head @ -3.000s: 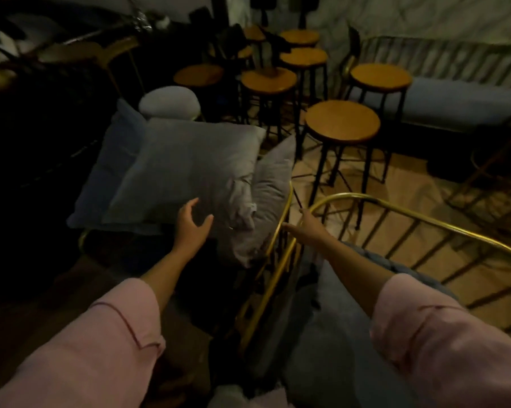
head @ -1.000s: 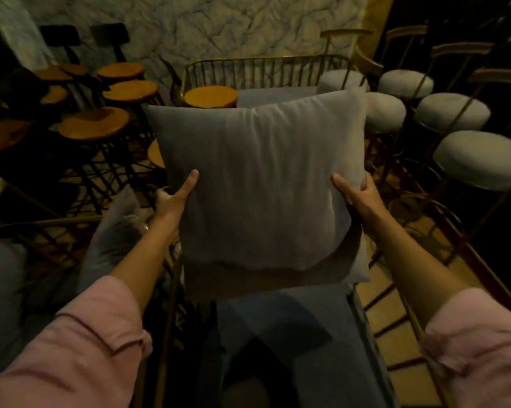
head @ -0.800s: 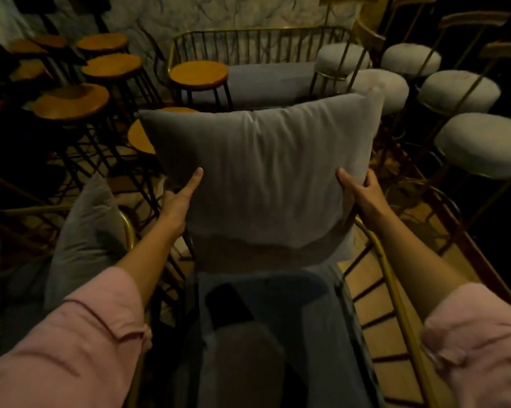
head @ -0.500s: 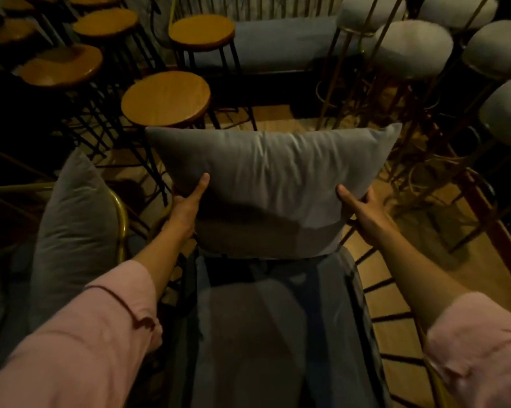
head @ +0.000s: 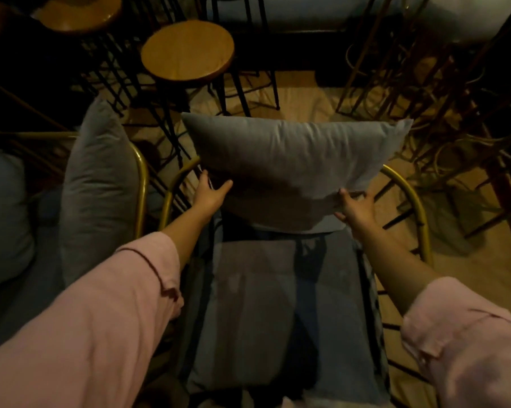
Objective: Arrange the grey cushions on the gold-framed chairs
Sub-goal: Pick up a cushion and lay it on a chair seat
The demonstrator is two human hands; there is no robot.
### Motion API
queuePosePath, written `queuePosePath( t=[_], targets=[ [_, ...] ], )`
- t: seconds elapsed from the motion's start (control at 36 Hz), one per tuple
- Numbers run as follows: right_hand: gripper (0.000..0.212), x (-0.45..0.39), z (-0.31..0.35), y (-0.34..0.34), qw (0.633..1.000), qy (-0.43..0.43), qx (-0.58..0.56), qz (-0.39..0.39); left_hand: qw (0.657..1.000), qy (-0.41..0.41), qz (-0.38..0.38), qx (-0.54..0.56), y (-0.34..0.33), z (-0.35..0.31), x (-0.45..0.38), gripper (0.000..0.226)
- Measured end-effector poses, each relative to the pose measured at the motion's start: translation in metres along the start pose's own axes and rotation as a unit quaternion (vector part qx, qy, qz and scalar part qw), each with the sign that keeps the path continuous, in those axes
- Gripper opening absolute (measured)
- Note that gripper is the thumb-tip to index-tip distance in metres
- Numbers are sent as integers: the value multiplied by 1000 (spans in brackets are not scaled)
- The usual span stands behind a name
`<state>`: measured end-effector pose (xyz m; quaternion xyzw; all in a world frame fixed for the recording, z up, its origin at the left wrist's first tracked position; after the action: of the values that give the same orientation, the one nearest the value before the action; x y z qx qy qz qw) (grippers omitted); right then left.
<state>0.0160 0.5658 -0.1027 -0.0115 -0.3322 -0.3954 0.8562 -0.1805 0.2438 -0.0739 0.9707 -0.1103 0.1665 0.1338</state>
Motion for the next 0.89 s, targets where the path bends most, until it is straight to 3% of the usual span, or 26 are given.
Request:
queuePosePath(
  t=[0.11,0.22,0.25,0.39,0.53,0.61,0.67,0.78,0.89],
  targets=[
    [60,39,-5,-33,995,-13,91,41,999,-11,-18,-29,35,-6,28,77],
    [11,90,2,-93,975,29,152,157,997,-37,-67,-24,97,-12,53,70],
    [8,104,4,-110,965,28,177,190,995,-42,-89,-23,117,-16,60,66],
    [28,163,19,-192,905,84,296,295,976,-68,-205,-4,230,-15,92,51],
    [15,224,31,-266,856,135,333,372,963,-34,-266,-25,326,23,121,46],
    [18,248,33,-307,835,156,372,375,955,-6,-295,-8,371,59,134,38],
    [25,263,33,-336,832,158,379,373,953,15,-303,1,396,85,138,32],
    [65,289,33,-391,846,165,362,356,949,52,-311,16,434,128,131,27],
    [77,299,33,-444,861,207,352,303,952,91,-288,42,453,155,107,29]
  ],
)
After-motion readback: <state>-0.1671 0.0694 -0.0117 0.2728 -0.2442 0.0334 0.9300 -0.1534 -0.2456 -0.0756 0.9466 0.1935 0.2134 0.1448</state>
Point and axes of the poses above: each hand's wrist, its own x-axis away from the middle knuckle, its own y-axis out of the back of the hand, z = x × y, the point moved 9 cm from there along -x, towards the middle knuckle, and after that the axes turned 9 degrees about x, right-handed, at the moved point
